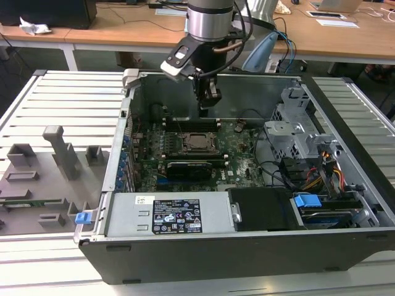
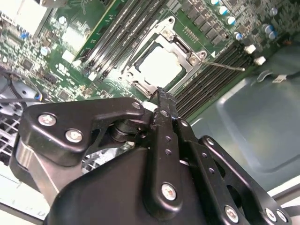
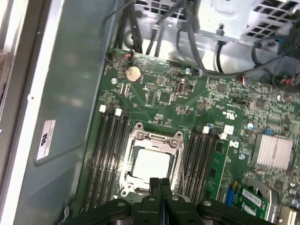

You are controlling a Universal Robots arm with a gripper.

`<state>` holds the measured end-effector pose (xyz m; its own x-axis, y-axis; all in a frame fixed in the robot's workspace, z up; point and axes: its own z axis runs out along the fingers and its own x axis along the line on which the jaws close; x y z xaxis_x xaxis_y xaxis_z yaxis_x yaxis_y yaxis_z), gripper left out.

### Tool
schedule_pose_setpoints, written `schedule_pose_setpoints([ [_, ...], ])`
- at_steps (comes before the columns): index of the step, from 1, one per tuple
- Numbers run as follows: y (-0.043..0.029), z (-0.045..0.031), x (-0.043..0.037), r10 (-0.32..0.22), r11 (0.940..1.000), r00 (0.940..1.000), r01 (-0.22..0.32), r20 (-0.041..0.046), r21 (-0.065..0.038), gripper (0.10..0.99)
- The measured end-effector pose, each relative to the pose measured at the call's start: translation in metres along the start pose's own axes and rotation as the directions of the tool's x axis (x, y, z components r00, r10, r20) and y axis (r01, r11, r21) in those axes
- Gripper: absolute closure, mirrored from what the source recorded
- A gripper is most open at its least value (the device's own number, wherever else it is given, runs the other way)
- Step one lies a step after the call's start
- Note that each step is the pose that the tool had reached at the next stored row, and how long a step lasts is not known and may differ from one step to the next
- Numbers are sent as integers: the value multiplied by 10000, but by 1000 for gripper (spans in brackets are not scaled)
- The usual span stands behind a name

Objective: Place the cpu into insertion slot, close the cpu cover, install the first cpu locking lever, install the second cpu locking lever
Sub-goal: 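Install the first cpu locking lever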

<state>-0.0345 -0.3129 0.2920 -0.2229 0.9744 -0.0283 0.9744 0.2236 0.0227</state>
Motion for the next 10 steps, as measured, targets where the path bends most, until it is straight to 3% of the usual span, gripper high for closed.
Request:
schedule_pose_setpoints([
  [4,0,2,0,-966,9953,9953,966,-24,-18,980],
  [10,0,5,0,-2378,9713,9713,2377,-54,-53,980],
])
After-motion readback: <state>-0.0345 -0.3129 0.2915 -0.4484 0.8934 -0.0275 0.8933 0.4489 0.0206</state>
